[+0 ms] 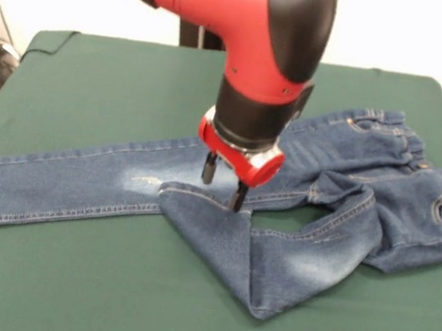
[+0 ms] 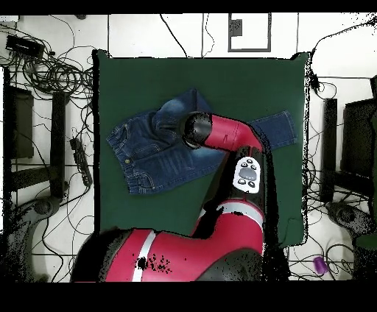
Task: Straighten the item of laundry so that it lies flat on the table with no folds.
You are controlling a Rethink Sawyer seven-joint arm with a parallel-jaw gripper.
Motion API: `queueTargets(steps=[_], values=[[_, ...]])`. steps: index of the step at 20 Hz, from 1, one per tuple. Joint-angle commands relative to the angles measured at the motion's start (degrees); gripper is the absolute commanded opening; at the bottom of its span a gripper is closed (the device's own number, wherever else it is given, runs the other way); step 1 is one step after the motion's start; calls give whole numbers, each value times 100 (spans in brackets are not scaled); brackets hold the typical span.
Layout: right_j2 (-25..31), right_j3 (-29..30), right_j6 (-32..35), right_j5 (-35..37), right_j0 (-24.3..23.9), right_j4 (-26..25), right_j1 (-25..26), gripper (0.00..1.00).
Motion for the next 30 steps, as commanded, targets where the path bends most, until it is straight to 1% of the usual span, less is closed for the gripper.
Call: queueTargets(steps=[1, 6, 11, 14, 17, 20, 22, 23, 25, 26, 28, 29, 30], values=[[626, 105, 864, -742, 4, 205, 586, 100], [715, 181, 836, -896, 19, 262, 486, 100], [715, 417, 468, -991, 35, -19, 61, 100], [629, 704, 425, -825, 120, -67, -324, 100], [495, 898, 320, -495, 190, -115, -695, 100], [421, 971, 5, -336, 79, -295, -865, 100], [364, 1002, -247, -402, -74, -506, -859, 100], [354, 1107, -327, -503, -165, -615, -853, 100], [480, 1315, -527, -627, -486, -801, -835, 100], [605, 1400, -655, -918, -664, -963, -827, 100], [1070, 1646, -876, -1485, -1099, -1214, -881, 100], [1404, 1761, -984, -1763, -1345, -1337, -891, 100], [1611, 1850, -951, -1949, -1474, -1430, -899, 100]])
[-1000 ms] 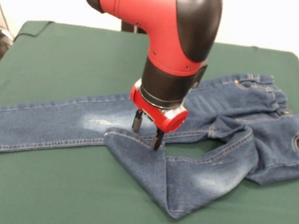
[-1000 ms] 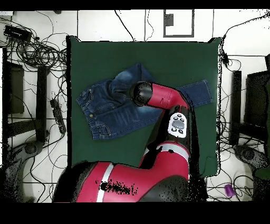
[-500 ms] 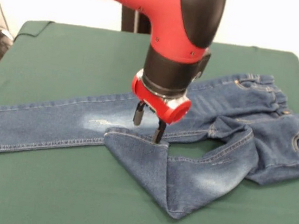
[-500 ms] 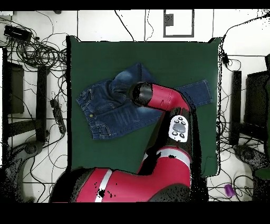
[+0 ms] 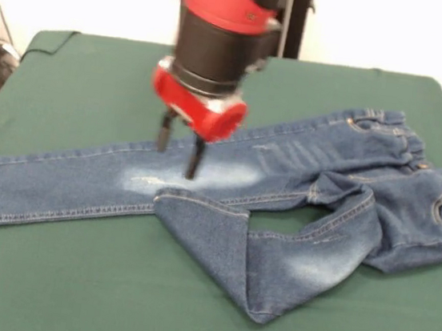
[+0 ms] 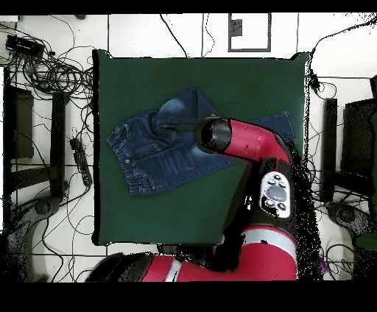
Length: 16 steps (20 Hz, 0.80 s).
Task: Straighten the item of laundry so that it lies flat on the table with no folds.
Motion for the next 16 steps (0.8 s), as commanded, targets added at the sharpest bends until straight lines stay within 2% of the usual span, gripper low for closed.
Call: queueTargets(steps=[1, 3, 6, 8, 13, 16], values=[[1620, 1266, -857, -1405, -1062, -849, 105, 100], [1865, 1313, -626, -1645, -1166, -1004, 125, 100], [1910, 1282, -282, -1837, -1112, -1216, 121, 100], [2018, 1229, -430, -1767, -1157, -1429, 105, 100], [2878, 1066, -1890, -934, -1696, -2417, 98, 100], [3205, 960, -2370, -367, -1891, -2784, 112, 100]])
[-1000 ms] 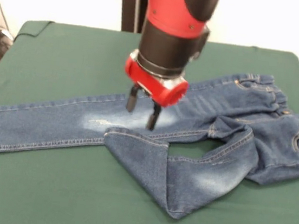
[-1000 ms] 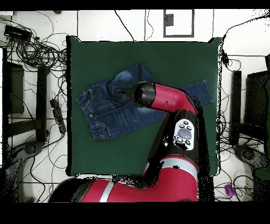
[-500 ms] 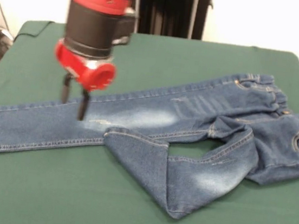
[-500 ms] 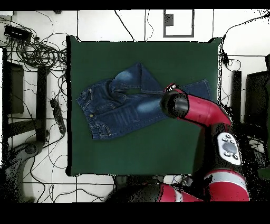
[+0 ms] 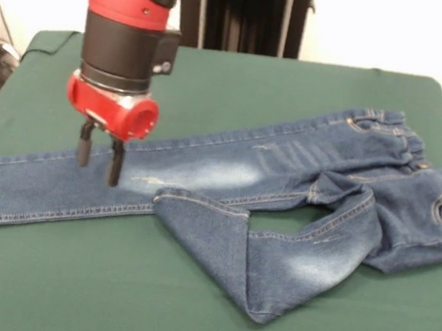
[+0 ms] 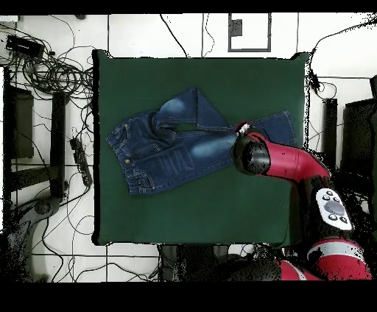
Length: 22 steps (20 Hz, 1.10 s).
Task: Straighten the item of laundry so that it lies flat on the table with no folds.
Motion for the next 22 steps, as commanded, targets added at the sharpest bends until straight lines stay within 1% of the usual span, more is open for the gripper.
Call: queueTargets(steps=[1, 5, 9, 13, 16, 20, 22], values=[[1810, 299, -2401, 1389, -148, -975, 292, 100], [1951, 225, -2536, 1700, -189, -1295, 228, 100], [2049, 186, -2463, 1852, -222, -1443, 216, 100], [2089, 205, -2385, 1951, -181, -1540, 63, 100], [2103, 287, -2298, 2137, -127, -1519, -183, 100], [2150, 458, -2274, 2712, -94, -1258, -699, 100], [2051, 551, -2059, 2903, -36, -1152, -917, 100]])
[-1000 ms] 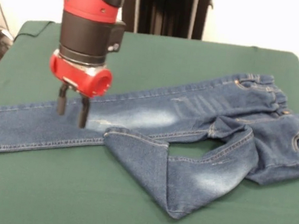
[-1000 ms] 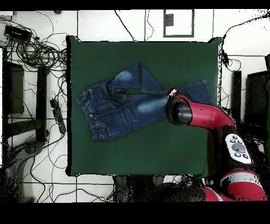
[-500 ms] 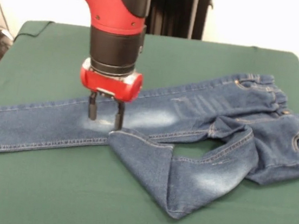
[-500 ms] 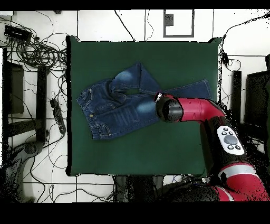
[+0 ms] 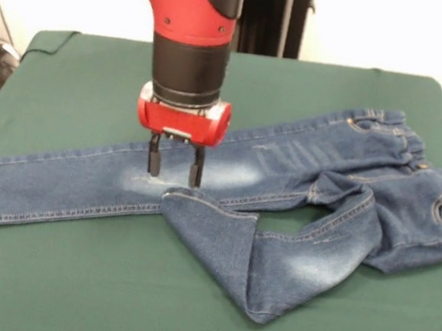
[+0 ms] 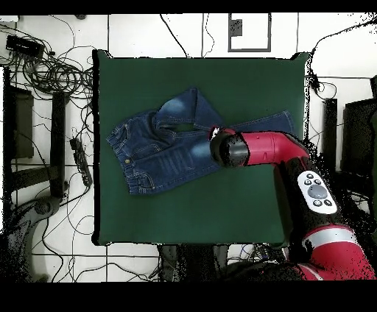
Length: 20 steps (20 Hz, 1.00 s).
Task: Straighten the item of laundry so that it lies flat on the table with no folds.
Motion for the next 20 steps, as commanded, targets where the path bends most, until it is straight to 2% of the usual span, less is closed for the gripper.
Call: queueTargets(steps=[1, 4, 10, 20], values=[[448, 517, -930, 1363, 345, 165, -768, 100], [189, 623, -368, 1045, 471, 35, -747, 100], [65, 721, 52, 751, 461, 28, -645, 100], [85, 698, 54, 974, 421, 173, -612, 100]])
